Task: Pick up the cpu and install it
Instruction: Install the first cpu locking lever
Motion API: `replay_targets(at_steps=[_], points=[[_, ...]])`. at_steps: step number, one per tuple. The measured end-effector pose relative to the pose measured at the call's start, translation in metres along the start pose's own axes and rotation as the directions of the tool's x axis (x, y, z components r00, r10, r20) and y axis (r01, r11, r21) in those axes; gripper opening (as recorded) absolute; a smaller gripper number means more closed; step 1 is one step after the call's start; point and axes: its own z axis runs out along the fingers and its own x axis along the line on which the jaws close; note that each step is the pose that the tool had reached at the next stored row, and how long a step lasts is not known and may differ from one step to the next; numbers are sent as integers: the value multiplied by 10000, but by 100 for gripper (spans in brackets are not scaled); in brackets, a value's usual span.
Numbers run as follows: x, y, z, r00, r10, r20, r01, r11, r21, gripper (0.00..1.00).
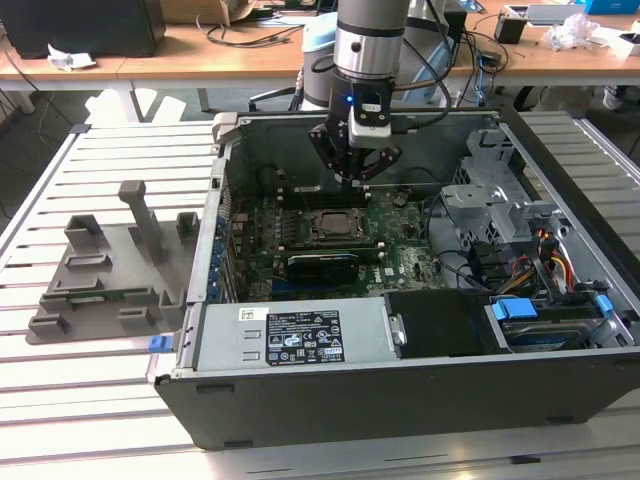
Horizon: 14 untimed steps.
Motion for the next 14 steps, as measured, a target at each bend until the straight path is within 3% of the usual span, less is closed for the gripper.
replay_targets(at_steps=[14], points=[[0, 0, 0, 9996, -283, 37, 283, 9996, 2, 11]])
